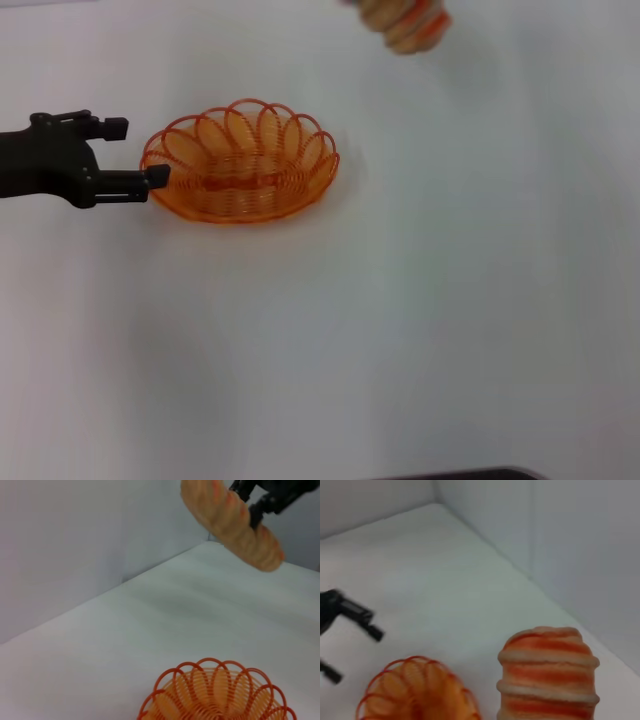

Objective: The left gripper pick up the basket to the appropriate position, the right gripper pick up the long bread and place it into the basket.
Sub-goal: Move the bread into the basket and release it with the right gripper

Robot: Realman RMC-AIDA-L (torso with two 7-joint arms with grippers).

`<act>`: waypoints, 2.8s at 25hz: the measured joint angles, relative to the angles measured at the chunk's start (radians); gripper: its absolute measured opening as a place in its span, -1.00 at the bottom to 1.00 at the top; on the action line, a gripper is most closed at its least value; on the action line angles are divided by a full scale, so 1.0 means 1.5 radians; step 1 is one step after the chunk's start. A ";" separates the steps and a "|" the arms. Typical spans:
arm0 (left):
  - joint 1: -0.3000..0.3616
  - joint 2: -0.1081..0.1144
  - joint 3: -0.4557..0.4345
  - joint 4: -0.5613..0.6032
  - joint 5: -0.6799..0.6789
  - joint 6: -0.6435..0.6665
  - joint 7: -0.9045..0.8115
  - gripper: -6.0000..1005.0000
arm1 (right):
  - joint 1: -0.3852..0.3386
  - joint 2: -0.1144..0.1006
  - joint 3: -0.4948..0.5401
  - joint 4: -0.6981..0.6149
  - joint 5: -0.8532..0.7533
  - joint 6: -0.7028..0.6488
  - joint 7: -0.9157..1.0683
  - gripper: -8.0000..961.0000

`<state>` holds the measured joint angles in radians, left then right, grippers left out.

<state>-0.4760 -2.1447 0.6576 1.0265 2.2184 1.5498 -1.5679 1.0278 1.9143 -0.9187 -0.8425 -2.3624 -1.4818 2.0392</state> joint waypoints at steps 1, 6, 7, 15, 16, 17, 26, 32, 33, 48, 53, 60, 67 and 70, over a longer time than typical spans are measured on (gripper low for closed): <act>0.002 0.000 0.000 0.003 0.000 0.000 0.000 0.71 | 0.008 0.004 -0.006 0.000 0.000 -0.008 -0.017 -0.28; 0.003 0.000 -0.006 0.007 0.000 0.005 -0.006 0.71 | 0.047 0.027 -0.048 0.000 0.000 -0.044 -0.102 -0.27; 0.003 0.000 -0.010 0.007 0.000 0.006 -0.006 0.71 | 0.054 0.032 -0.061 0.000 0.000 -0.048 -0.115 -0.27; 0.011 -0.003 -0.026 0.010 -0.007 0.024 -0.007 0.71 | 0.092 0.105 -0.153 0.011 -0.063 -0.012 -0.182 -0.25; 0.012 -0.002 -0.027 0.010 -0.008 0.025 -0.007 0.71 | 0.096 0.113 -0.159 0.017 -0.074 -0.005 -0.190 -0.25; 0.014 -0.002 -0.027 0.010 -0.008 0.025 -0.007 0.71 | 0.102 0.118 -0.172 0.031 -0.076 0.004 -0.194 -0.24; 0.019 0.001 -0.027 0.011 -0.008 0.030 -0.007 0.71 | 0.139 0.123 -0.231 0.135 -0.057 0.078 -0.224 -0.18; 0.020 0.001 -0.027 0.011 -0.008 0.037 -0.007 0.71 | 0.156 0.124 -0.232 0.173 -0.053 0.104 -0.241 -0.15; 0.020 0.001 -0.027 0.011 -0.008 0.038 -0.007 0.71 | 0.158 0.124 -0.232 0.178 -0.052 0.108 -0.244 -0.14; 0.020 -0.001 -0.028 0.011 -0.008 0.037 -0.008 0.71 | 0.157 0.126 -0.273 0.190 -0.014 0.159 -0.253 0.42; 0.019 -0.001 -0.028 0.011 -0.008 0.037 -0.008 0.71 | 0.154 0.126 -0.272 0.187 -0.011 0.160 -0.254 0.56; 0.019 -0.001 -0.032 0.011 -0.008 0.030 -0.008 0.71 | 0.074 0.119 -0.245 0.067 0.028 0.117 -0.232 0.56; 0.015 0.001 -0.051 0.008 -0.010 0.027 -0.007 0.71 | -0.067 0.103 -0.134 -0.044 0.128 0.007 -0.240 0.54; 0.016 0.001 -0.052 0.003 -0.020 0.025 -0.006 0.71 | -0.121 0.097 -0.043 -0.045 0.160 -0.057 -0.278 0.53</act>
<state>-0.4520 -2.1427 0.5792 1.0315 2.1878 1.5880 -1.5776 0.8471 2.0596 -0.9832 -0.9098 -2.1224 -1.5673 1.6224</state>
